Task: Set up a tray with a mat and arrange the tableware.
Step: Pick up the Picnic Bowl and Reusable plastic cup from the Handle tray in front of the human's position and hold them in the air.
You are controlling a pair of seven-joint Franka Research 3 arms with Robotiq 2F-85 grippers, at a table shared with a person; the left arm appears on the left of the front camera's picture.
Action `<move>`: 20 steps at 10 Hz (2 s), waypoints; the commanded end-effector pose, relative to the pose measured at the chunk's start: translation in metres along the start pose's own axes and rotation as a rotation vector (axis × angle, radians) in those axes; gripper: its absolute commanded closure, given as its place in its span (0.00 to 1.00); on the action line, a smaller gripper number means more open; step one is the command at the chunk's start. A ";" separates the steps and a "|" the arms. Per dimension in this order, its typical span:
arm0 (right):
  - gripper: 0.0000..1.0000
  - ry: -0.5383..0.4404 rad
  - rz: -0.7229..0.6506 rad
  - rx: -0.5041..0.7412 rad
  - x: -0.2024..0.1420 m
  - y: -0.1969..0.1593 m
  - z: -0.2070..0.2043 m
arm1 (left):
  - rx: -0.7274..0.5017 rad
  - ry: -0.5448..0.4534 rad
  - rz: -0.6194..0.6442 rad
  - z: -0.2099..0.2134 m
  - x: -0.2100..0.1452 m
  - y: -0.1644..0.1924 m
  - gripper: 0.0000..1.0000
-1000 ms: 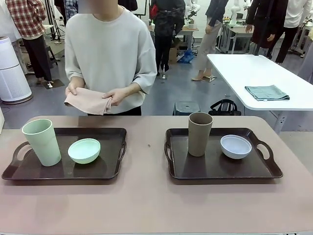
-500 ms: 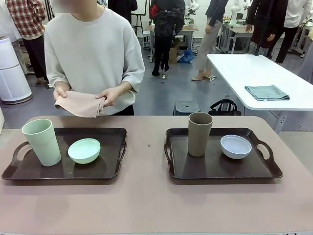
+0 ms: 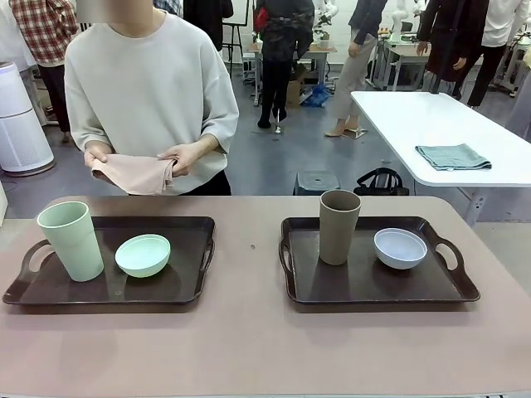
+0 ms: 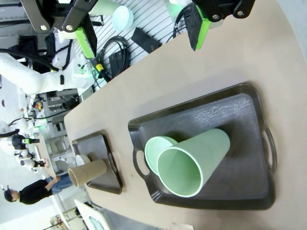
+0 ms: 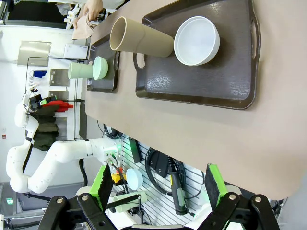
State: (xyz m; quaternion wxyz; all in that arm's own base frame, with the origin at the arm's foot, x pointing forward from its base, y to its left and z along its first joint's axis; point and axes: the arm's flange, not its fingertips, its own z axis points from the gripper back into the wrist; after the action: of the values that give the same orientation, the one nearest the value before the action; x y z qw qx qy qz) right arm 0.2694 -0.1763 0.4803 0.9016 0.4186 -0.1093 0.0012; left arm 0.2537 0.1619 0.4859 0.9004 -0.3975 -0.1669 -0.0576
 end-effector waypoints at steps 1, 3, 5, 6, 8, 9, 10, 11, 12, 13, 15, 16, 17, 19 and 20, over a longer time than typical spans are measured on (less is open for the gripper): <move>0.00 -0.001 0.009 0.013 0.000 -0.001 0.001 | -0.018 -0.009 -0.018 0.002 0.001 0.001 0.00; 0.00 -0.001 0.009 0.013 0.000 -0.001 0.001 | -0.018 -0.009 -0.018 0.002 0.001 0.001 0.00; 0.00 -0.001 0.009 0.013 0.000 -0.001 0.001 | -0.018 -0.009 -0.018 0.002 0.001 0.001 0.00; 0.00 -0.001 0.009 0.013 0.000 -0.001 0.001 | -0.018 -0.009 -0.018 0.002 0.001 0.001 0.00; 0.00 -0.001 0.009 0.013 0.000 -0.001 0.001 | -0.018 -0.009 -0.018 0.002 0.001 0.001 0.00; 0.00 -0.001 0.009 0.013 0.000 -0.001 0.001 | -0.018 -0.009 -0.018 0.002 0.001 0.001 0.00; 0.00 -0.001 0.009 0.013 0.000 -0.001 0.001 | -0.018 -0.009 -0.018 0.002 0.001 0.001 0.00; 0.00 -0.001 0.009 0.013 0.000 -0.001 0.001 | -0.018 -0.009 -0.018 0.002 0.001 0.001 0.00; 0.00 -0.001 0.009 0.013 0.000 -0.001 0.001 | -0.018 -0.009 -0.018 0.002 0.001 0.001 0.00; 0.00 -0.001 0.009 0.013 0.000 -0.001 0.001 | -0.018 -0.009 -0.018 0.002 0.001 0.001 0.00; 0.00 -0.001 0.009 0.013 0.000 -0.001 0.001 | -0.018 -0.009 -0.018 0.002 0.001 0.001 0.00; 0.00 -0.001 0.009 0.013 0.000 -0.001 0.001 | -0.018 -0.009 -0.018 0.002 0.001 0.001 0.00; 0.00 0.000 0.000 0.000 0.000 0.000 0.000 | -0.018 -0.009 -0.018 0.002 0.001 0.001 0.00; 0.00 -0.021 -0.034 -0.097 0.010 0.033 -0.002 | 0.074 -0.040 -0.136 0.004 0.012 -0.008 0.00; 0.00 0.012 -0.035 -0.164 0.026 0.067 -0.022 | 0.146 -0.050 -0.248 0.001 0.023 -0.021 0.00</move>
State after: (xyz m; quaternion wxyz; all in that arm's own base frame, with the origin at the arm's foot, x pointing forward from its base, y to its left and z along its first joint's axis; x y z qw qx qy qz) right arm 0.2796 -0.1539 0.5032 0.9189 0.3794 -0.1077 -0.0097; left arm 0.2624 0.1567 0.5021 0.9068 -0.3555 -0.2004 -0.1058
